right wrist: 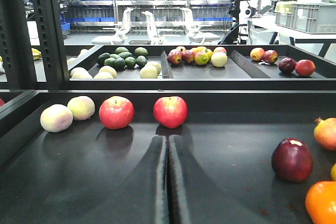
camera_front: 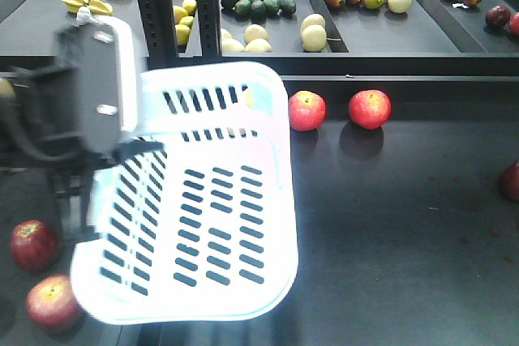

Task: Pick three apples into basket with both arms
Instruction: 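Close the left gripper on the handle and lift the basket up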

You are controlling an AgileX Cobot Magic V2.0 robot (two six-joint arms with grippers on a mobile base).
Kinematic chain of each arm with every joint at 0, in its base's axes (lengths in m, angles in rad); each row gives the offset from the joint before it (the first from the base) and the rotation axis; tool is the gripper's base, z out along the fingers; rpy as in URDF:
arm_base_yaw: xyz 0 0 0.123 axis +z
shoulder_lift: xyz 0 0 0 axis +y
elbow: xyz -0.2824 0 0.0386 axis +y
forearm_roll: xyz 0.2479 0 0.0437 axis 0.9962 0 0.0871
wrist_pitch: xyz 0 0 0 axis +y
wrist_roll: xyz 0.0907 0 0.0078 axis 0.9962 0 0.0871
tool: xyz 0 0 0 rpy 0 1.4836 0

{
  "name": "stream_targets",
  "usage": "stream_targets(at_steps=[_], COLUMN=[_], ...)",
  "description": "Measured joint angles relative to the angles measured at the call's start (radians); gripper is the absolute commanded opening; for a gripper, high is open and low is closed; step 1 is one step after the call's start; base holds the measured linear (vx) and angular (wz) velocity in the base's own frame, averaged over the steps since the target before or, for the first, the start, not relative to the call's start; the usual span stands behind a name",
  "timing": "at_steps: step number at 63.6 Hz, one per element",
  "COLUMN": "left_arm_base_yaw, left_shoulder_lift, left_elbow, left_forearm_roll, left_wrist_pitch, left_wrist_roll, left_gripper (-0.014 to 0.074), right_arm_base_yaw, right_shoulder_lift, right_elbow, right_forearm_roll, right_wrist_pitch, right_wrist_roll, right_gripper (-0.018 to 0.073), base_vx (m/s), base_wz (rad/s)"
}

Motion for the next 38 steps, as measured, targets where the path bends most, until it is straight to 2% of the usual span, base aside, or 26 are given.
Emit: stream_targets(at_steps=[19,38], left_arm_base_yaw=[0.000,0.000], left_shoulder_lift=[-0.221,-0.326], left_elbow=[0.000,0.000], left_forearm_roll=[0.000,0.000], left_wrist_pitch=[0.134,0.181], left_wrist_roll=[-0.007,-0.008], left_gripper=[-0.0008,-0.0008], right_arm_base_yaw=[0.000,0.000], right_shoulder_lift=[0.000,0.000], right_elbow=[0.000,0.000], right_forearm_roll=[0.000,0.000], right_wrist_pitch=[0.000,0.000], right_wrist_roll=[0.000,0.000], right_gripper=[-0.0009,-0.0009], base_vx=[0.00,0.00], base_wz=[0.00,0.00])
